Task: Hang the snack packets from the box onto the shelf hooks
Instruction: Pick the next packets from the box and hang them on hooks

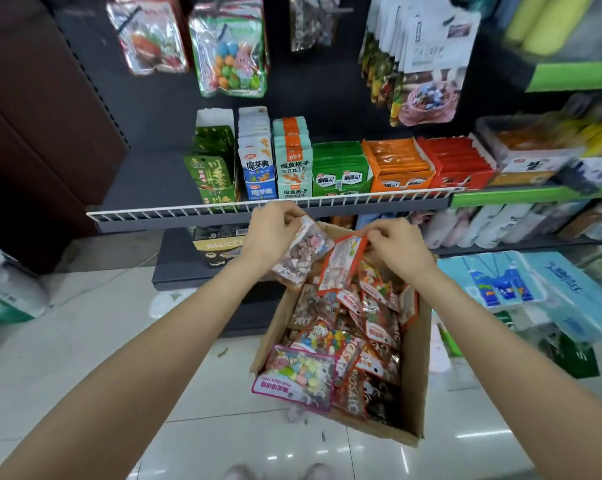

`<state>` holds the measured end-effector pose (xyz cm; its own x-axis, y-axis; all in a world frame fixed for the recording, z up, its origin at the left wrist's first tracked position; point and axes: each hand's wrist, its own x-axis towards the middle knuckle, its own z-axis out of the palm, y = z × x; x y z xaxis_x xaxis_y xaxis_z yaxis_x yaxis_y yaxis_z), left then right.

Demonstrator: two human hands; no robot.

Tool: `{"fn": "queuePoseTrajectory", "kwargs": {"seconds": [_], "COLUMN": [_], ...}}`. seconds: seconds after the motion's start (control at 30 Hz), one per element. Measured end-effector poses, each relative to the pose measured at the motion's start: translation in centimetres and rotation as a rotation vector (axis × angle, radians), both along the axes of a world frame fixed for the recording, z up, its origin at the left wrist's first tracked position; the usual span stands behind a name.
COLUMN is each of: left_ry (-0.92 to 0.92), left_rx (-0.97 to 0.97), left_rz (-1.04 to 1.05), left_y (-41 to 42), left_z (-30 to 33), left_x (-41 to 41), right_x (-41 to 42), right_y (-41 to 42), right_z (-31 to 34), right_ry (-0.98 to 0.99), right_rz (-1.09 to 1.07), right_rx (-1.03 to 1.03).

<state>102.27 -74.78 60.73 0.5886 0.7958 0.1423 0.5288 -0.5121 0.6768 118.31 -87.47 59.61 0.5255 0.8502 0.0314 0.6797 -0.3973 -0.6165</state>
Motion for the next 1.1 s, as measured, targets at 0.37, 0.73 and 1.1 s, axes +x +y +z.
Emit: {"fn": "queuePoseTrajectory", "kwargs": {"seconds": [0.37,0.73,1.1], "left_ry": [-0.138,-0.094,0.077], "left_rx": [0.201,0.461,0.679], "left_rz": [0.285,0.333,0.141], "left_y": [5.2,17.5,29.0], "left_z": [7.9,14.0,16.6], "left_x": [-8.2,-18.2,-20.5], "right_x": [-6.6,-15.8,-20.3], "right_y": [8.1,22.7,33.9], "right_z": [8.0,13.2,15.5], "right_ry": [-0.367,0.005,0.107], "right_rz": [0.137,0.26,-0.011], "right_rx": [0.236,0.467,0.587]}}
